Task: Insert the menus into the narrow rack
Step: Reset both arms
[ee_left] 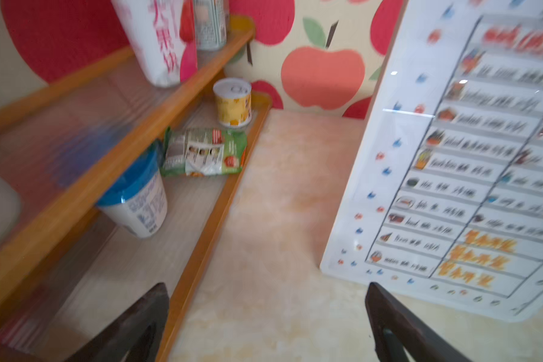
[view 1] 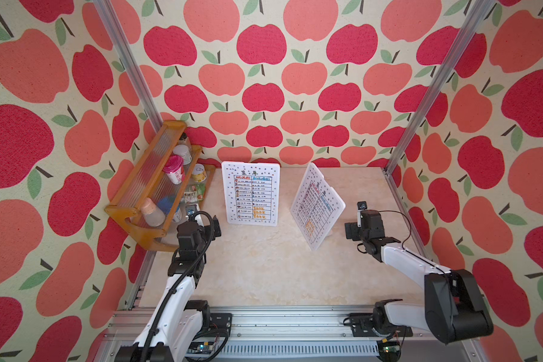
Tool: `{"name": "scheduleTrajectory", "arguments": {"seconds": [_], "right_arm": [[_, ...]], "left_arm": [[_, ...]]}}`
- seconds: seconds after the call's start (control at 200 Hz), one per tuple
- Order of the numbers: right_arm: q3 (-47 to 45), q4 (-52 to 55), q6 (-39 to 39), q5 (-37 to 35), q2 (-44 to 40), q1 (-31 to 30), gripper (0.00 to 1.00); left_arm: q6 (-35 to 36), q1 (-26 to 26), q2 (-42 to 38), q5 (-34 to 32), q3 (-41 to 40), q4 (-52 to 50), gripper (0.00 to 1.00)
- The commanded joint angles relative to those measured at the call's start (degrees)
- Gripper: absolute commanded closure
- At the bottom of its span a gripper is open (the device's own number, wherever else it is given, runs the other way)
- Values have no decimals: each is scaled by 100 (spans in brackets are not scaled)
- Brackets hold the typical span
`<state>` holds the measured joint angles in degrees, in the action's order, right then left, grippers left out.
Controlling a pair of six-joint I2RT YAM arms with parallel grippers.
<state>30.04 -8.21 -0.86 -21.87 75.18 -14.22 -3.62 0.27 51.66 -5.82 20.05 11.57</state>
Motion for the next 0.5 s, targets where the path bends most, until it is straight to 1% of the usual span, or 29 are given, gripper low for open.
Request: {"name": "scheduleTrajectory", "arguments": {"seconds": [0.0, 0.035, 0.075, 0.145, 0.26, 0.31, 0.335, 0.365, 0.395, 0.42, 0.46, 0.495], "right_arm": [[-218, -1491, -152, -180, 252, 58, 1], [-181, -1676, -215, -118, 414, 83, 1], [10, -1474, -230, -136, 519, 77, 1], [95, -1659, -333, -169, 708, 112, 1], [94, -2090, -567, 52, 874, 186, 1], [100, -2238, -655, 173, 943, 240, 1], [100, -2274, -691, 229, 977, 272, 1], [11, -2558, -760, 308, 1023, 330, 1], [-118, -2879, -650, 411, 1090, 415, 1], [-186, -3076, -552, 668, 1148, 557, 1], [-293, -3229, -337, 787, 1157, 757, 1], [-469, -3447, -154, 1189, 1131, 974, 1]], "left_arm": [[207, 210, 832, -287, -137, 1793, 1], [248, 284, 1246, -104, -174, 2144, 1], [298, 272, 1659, 22, -204, 2551, 1], [336, 248, 2173, 296, -204, 3009, 1], [548, 234, 2697, 610, -150, 3575, 1], [477, 386, 2907, 856, -27, 3520, 1], [441, 453, 3096, 973, -23, 3718, 1], [427, 491, 3289, 1050, -57, 3919, 1], [432, 495, 3363, 1088, -40, 3916, 1], [445, 508, 3410, 1141, -8, 3890, 1], [479, 509, 3541, 1203, 52, 3883, 1], [505, 509, 3705, 1216, 177, 3812, 1]]}}
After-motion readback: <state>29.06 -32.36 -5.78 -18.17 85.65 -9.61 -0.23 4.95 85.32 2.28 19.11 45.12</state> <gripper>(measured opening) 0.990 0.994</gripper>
